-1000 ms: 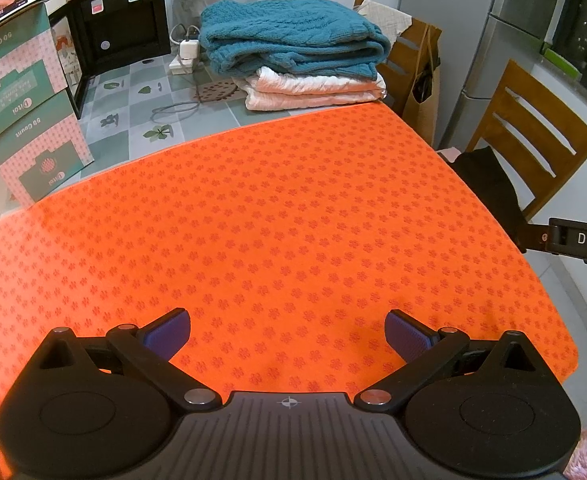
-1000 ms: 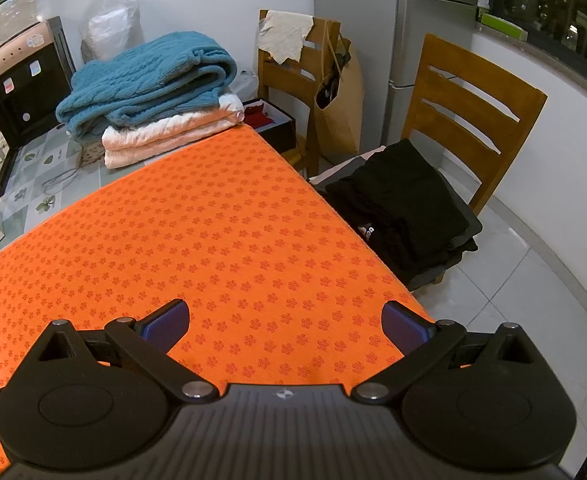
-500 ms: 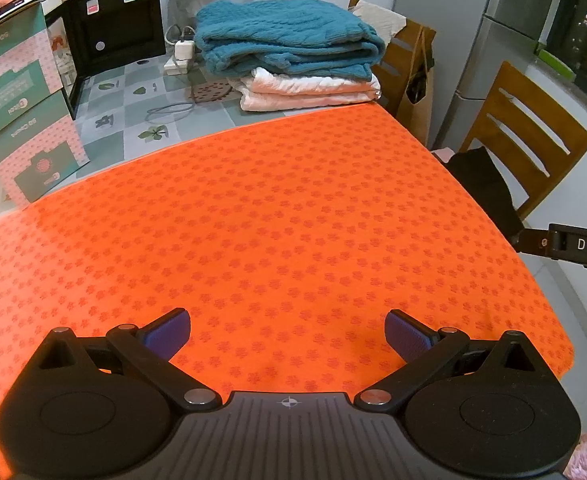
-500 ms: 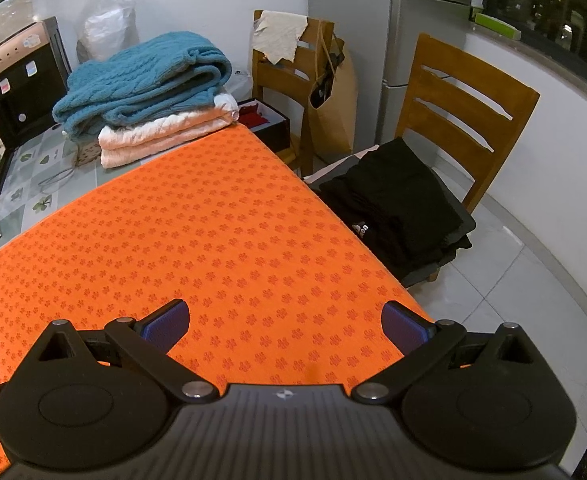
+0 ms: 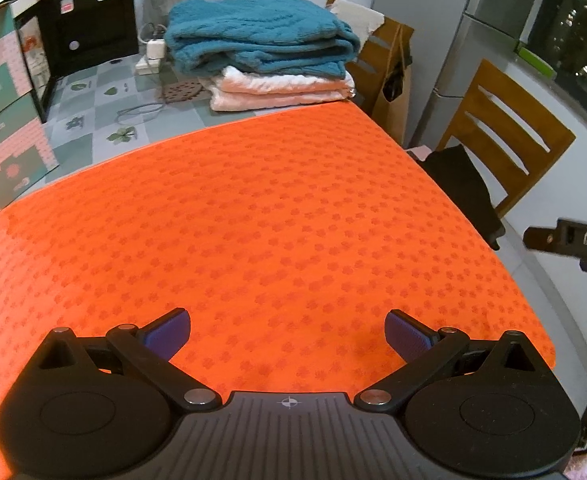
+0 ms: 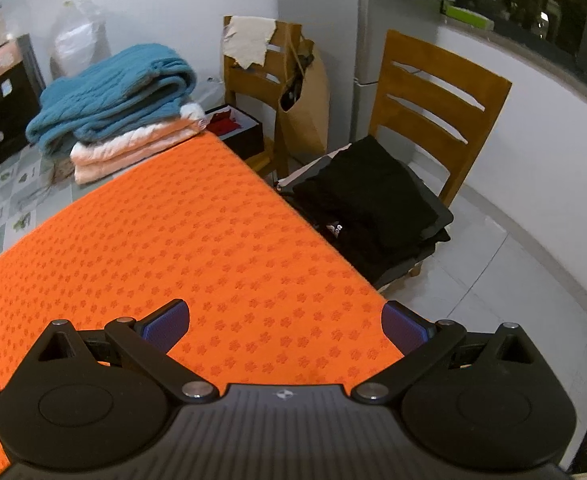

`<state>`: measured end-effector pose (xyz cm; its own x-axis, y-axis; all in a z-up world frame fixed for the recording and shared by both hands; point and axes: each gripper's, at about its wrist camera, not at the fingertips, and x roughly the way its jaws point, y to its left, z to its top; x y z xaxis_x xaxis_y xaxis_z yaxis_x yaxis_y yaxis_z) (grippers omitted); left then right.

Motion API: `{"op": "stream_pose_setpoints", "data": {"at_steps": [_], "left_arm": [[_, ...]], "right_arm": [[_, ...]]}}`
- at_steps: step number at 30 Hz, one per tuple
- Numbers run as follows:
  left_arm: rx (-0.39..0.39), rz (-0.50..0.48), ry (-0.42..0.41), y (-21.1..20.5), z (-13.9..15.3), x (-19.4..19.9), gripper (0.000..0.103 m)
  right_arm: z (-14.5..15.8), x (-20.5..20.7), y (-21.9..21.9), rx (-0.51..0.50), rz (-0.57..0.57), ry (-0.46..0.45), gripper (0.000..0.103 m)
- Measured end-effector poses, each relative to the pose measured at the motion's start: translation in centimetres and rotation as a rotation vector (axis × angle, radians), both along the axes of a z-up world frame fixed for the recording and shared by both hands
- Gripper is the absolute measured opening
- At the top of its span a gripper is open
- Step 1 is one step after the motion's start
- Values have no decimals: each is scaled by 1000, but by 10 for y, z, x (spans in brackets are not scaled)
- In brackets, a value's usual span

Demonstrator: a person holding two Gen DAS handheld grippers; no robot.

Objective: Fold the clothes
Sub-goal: 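Reach the right tool to the black garment on the chair and grasp it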

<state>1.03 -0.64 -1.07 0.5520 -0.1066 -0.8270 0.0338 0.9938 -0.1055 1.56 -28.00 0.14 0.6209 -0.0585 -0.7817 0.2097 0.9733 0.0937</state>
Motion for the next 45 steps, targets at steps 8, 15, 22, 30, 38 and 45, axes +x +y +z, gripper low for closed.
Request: {"op": "stream_pose_setpoints", "data": {"at_steps": [8,15,22,30,38,45], "left_arm": [[56,-19,19,-42,-9,49,103],[15,-1,45,-99,-23,112,103],[-22,19,1,-136,-16,150,103],[-11,70,38,-148,-23,180,103],[3,149,106,-136,-36,196,103],[-19,208,117,-122,-41,194,102]], "right_arm": [[-20,67,-88,46,-57,-23,103],[-79,159,-175,-38,73,-9,103],[-158,252,-227,-36,164,17,98],[-252,346,-233,-44,256,102,84],[-320,403,-210,-79,281,203,83],[-325,408,-216,-91,241,214,20]]}}
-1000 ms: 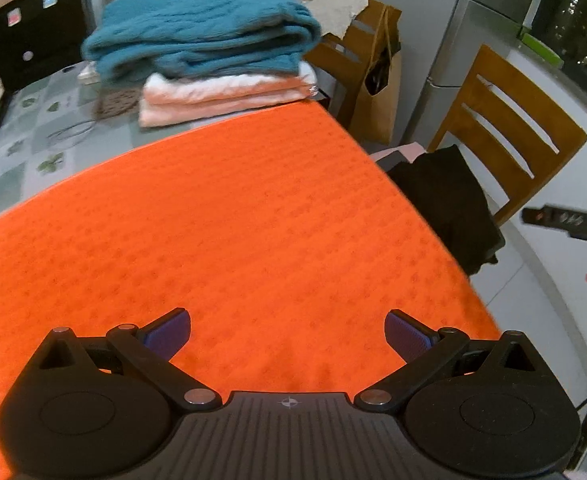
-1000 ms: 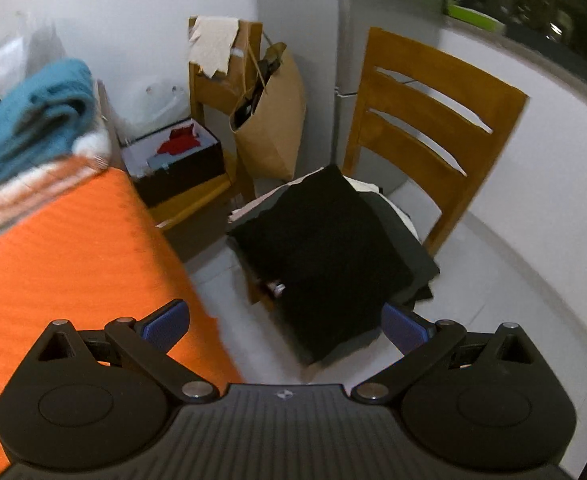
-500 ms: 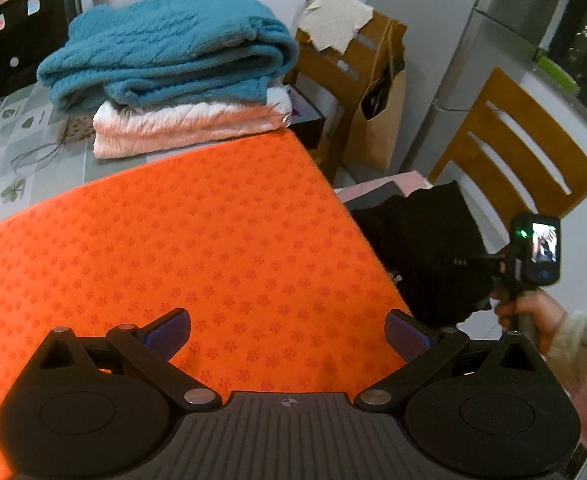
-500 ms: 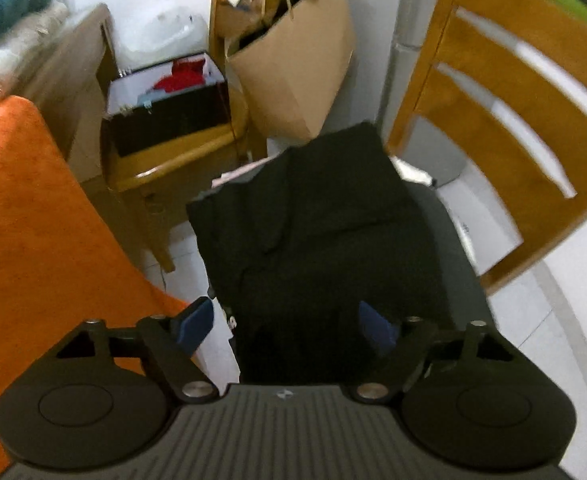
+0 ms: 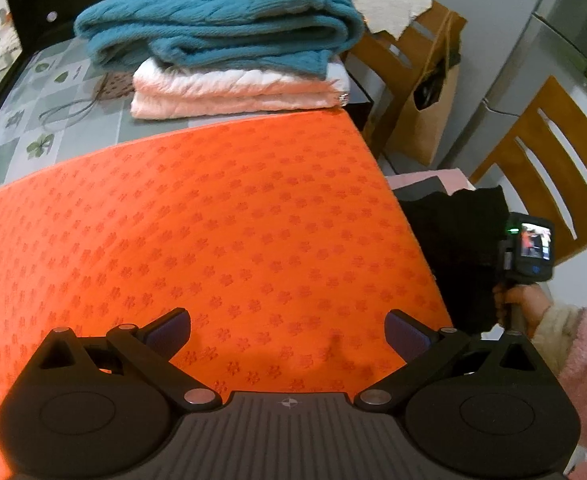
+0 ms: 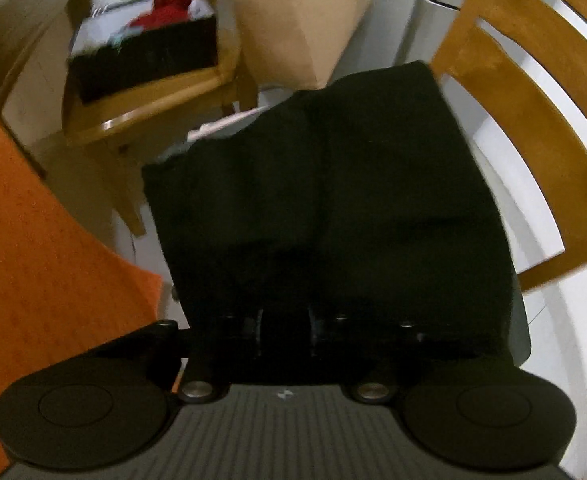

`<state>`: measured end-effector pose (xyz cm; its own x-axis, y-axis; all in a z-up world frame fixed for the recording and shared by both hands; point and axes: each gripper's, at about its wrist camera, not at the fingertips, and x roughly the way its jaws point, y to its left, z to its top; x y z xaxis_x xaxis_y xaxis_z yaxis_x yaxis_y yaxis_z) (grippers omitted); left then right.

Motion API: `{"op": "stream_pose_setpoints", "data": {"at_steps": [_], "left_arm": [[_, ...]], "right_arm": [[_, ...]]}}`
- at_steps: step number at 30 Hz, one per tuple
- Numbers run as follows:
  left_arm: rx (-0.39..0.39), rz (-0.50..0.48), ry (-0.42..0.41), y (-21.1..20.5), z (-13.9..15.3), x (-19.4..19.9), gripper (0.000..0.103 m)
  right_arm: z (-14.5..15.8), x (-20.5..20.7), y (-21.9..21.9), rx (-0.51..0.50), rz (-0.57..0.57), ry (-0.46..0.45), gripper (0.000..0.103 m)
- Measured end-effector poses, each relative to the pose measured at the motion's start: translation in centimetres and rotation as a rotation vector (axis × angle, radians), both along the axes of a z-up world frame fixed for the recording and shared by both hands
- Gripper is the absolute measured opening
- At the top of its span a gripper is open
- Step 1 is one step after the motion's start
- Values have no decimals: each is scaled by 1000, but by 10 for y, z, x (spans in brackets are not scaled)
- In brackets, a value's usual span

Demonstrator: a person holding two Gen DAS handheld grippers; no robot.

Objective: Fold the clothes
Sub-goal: 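Reach the right tool to the black garment on the chair and grasp it, then lift the black garment with the right tool onto the orange tablecloth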

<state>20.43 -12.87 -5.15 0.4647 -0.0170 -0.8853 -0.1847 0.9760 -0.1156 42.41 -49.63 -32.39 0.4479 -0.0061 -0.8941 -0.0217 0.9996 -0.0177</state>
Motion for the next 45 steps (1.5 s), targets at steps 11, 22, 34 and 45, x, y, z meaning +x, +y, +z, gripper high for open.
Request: {"op": "stream_pose_setpoints", "data": {"at_steps": [11,22,34,45], "left_arm": [[-32,27,-2,17,1,-23,98],[-333,25,-137,64,41,-81,95],[-528,169,-290,163,71,-187,95],[-406,398,-240,248,53,-257,95]], "right_arm": [[150,-48,-39,69,-48,-248,17],[347,-176,21,262,93,-424,15],[435,-319,247,424,535,-442,15],[352,-374,399,419,733,-188,16]]}}
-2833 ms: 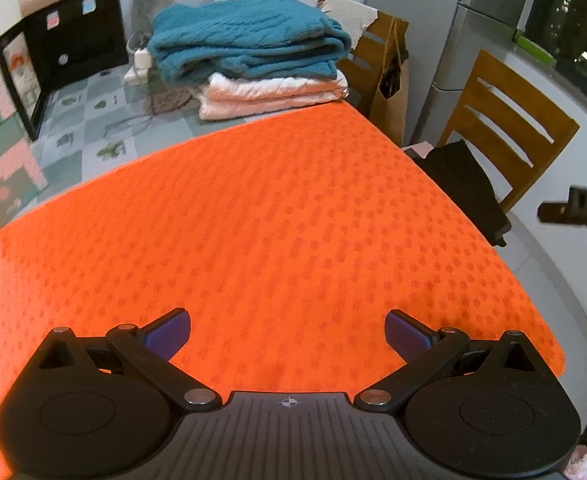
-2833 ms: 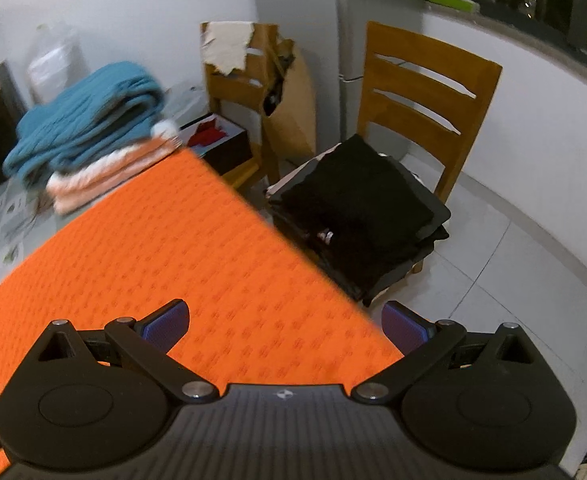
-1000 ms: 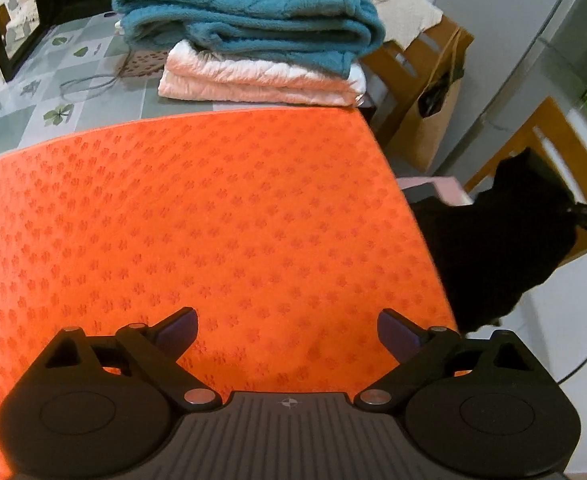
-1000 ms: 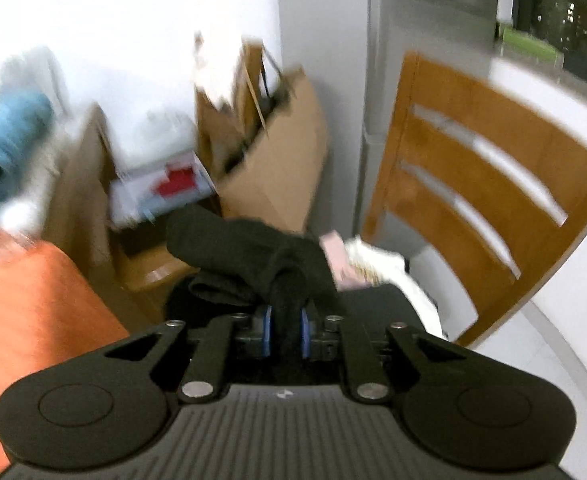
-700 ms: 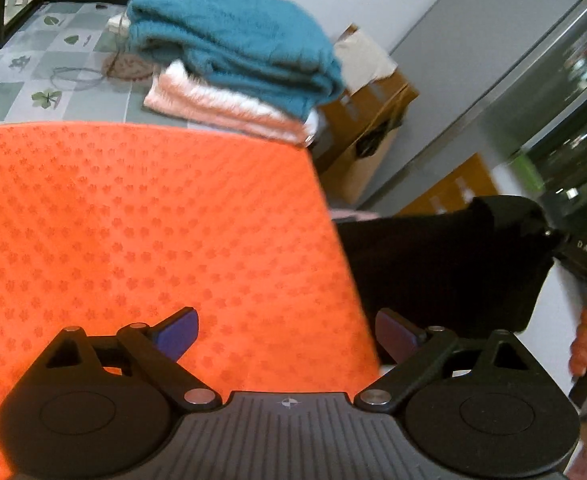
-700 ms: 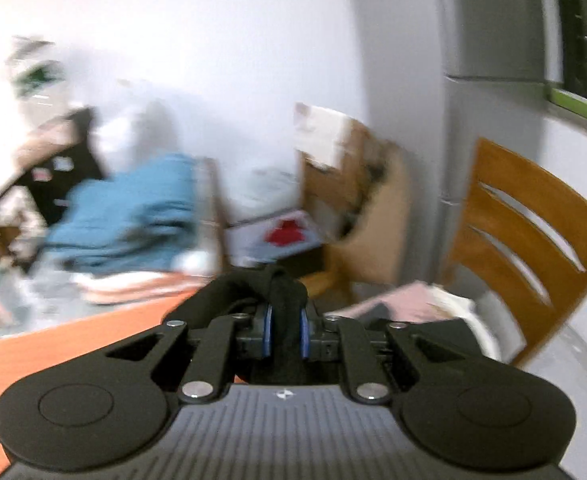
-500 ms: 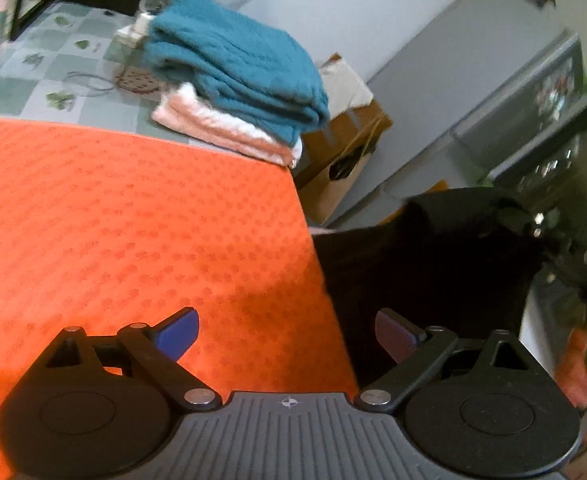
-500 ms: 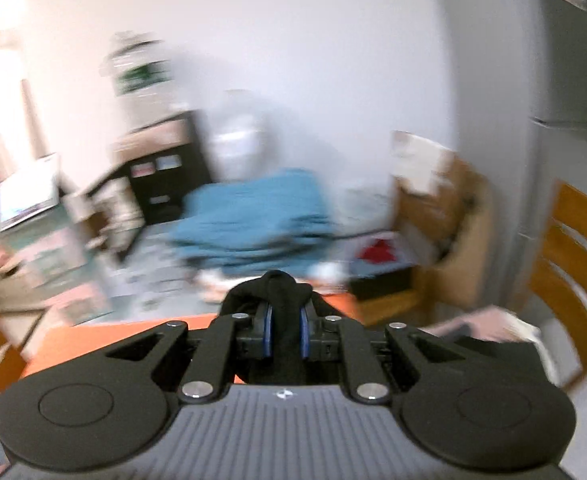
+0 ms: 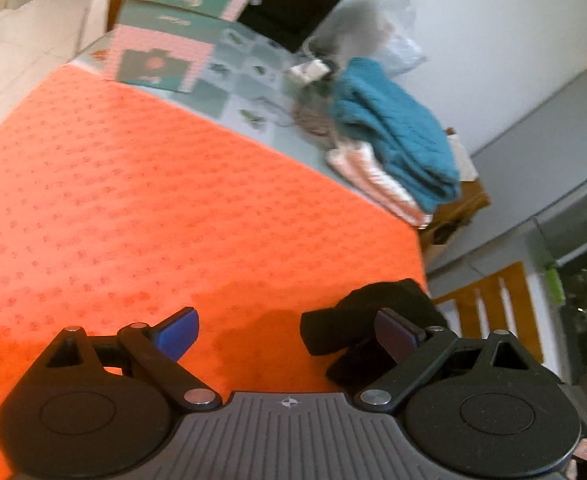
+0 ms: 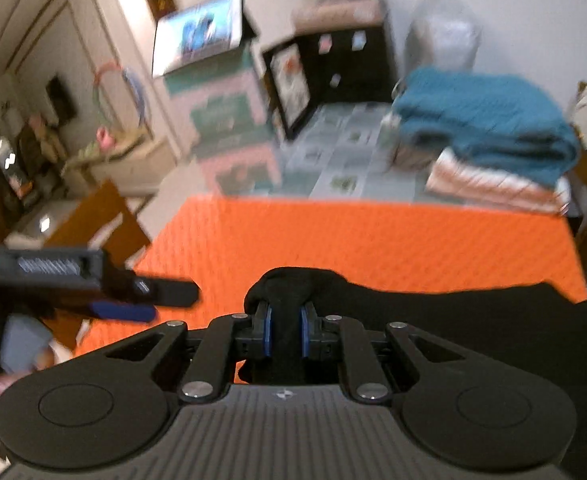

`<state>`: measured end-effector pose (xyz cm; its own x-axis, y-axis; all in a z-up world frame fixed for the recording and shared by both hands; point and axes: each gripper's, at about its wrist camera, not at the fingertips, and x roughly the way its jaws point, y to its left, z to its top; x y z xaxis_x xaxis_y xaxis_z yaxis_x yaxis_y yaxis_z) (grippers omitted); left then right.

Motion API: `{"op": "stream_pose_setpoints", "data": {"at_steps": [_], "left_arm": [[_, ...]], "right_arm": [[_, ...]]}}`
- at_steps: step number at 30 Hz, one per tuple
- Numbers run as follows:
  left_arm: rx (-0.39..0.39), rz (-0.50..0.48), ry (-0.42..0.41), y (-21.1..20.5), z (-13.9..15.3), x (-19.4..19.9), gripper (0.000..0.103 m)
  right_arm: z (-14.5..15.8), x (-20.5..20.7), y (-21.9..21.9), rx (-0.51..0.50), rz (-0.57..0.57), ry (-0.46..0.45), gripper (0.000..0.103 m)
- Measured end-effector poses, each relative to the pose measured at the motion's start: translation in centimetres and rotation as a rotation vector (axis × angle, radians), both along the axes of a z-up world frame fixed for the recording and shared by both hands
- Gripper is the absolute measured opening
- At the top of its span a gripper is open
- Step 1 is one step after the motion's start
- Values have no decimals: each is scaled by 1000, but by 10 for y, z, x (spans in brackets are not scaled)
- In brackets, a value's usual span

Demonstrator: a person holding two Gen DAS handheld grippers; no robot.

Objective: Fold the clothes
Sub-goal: 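Lift the black garment with the right tool onto the orange tablecloth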

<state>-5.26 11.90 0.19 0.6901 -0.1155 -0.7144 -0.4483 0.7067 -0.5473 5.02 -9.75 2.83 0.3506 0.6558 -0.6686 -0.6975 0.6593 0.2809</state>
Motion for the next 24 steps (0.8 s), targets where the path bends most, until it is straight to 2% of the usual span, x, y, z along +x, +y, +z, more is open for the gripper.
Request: {"op": "stream_pose_setpoints", "data": {"at_steps": [5,8,10,11,14,19,24], "left_arm": [[28,-2,43,3,-12,-5,95],[42,-28,62,-1,-17,2,95],[49,-50,71,-3,-22,6,95],[51,-62,78,-4,-25,9,95],[60,-98,94,-9,-34,18,95],[70,-161,135,-18,-54,42,94],[75,-207,164,-28,-70,61,83]], "right_arm": [[-32,-1,14,-71,56,98,24],[-37,0,13,-83,96,144,31],[-33,1,7,-69,106,160,47],[-31,2,2,-65,104,160,49],[-29,11,-14,-74,55,159,50],[-47,35,-54,-146,-86,165,51],[-72,64,-98,-226,-223,159,56]]}}
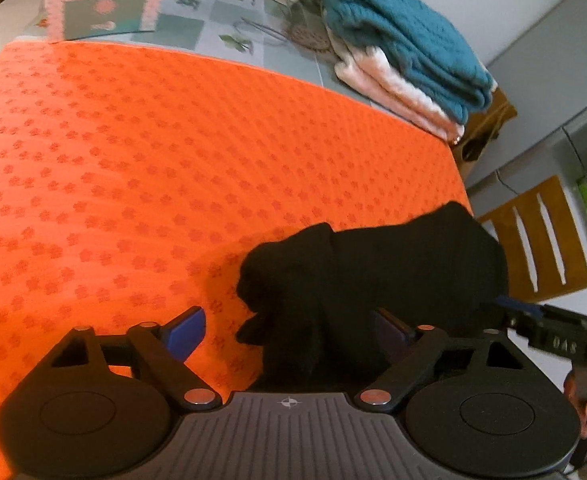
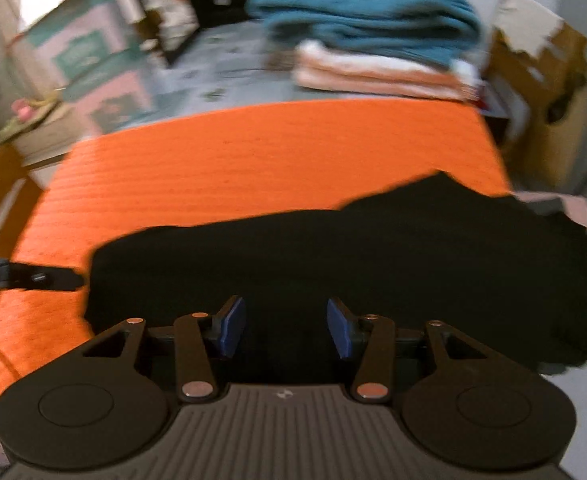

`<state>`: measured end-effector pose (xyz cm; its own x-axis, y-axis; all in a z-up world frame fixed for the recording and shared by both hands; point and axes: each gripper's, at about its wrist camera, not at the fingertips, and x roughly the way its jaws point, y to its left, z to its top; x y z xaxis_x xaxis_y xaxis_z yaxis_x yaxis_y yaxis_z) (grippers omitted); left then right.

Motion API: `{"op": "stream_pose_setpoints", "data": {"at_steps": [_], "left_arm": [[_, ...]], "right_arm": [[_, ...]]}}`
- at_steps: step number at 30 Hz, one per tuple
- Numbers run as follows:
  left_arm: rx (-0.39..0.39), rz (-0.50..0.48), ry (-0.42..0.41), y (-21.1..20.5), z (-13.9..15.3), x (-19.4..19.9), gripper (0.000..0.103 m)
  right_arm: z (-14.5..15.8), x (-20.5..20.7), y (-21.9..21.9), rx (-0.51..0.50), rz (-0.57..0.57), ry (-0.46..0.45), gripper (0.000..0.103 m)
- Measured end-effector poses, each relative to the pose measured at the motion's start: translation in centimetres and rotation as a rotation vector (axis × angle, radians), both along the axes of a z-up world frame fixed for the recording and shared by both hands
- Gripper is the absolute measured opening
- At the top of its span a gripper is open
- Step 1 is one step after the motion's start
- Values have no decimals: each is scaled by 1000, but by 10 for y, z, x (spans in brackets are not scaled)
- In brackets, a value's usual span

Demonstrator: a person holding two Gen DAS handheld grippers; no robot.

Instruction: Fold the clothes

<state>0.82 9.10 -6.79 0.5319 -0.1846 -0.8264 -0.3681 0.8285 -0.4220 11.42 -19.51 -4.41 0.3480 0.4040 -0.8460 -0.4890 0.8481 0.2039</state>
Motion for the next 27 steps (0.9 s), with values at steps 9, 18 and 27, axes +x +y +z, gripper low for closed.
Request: {"op": "stream_pose_setpoints", "data": {"at_steps": [9,18,27], "left_arm": [[66,-64,39,-22,-19,27,36],[127,-6,1,-22,-10,33,16],[249,33,-104,-1,30,84,15]], "right_arm": [[-49,46,-74,-110,-231,-14,71],[-79,72,-123,-119,-370,-19,73],[-77,86,-130,9,-395,43,9]]}}
